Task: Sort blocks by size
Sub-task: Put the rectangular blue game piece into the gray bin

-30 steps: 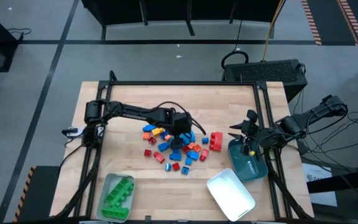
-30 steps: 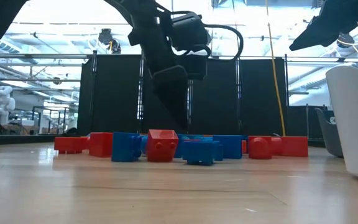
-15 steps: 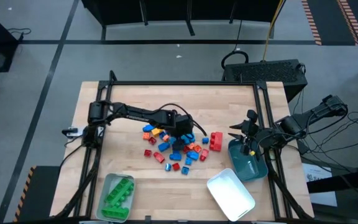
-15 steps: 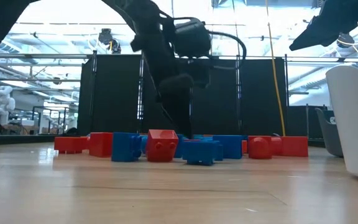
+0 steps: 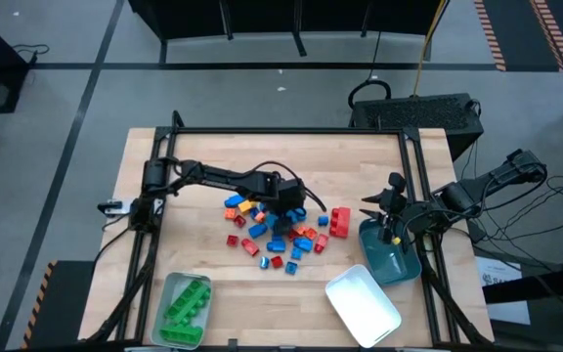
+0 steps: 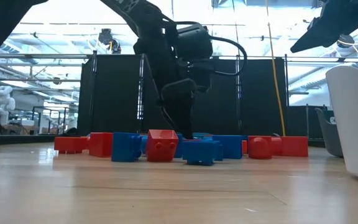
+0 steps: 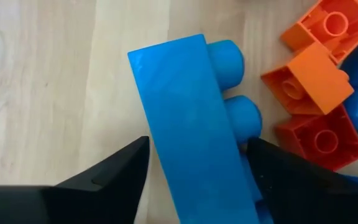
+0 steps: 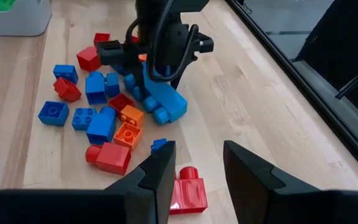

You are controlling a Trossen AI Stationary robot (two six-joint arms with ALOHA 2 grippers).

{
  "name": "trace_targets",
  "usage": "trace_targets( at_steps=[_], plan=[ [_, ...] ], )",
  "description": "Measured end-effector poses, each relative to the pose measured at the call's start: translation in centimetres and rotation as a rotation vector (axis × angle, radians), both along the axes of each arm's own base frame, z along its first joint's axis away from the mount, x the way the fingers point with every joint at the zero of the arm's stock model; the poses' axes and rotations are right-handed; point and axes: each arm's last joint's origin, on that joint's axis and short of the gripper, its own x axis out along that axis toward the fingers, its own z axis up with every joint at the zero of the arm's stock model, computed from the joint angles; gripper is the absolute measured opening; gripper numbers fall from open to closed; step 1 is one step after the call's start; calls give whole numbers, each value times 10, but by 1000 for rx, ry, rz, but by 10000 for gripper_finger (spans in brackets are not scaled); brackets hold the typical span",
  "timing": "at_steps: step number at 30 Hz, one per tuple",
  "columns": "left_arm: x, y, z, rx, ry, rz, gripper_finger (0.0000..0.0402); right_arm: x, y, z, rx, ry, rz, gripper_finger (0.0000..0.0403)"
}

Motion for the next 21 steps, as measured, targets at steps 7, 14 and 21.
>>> trace_targets(
  at_steps=[7, 14, 21],
  plan=[
    [5, 4, 6, 15, -17, 4, 179, 0, 0, 0, 2, -1, -1, 119],
    [9, 5, 13, 21, -22, 6, 169, 0, 0, 0, 2, -1, -1, 119],
    [12, 5, 32, 34, -3, -10, 166, 0, 0, 0, 2, -1, -1, 119]
  ],
)
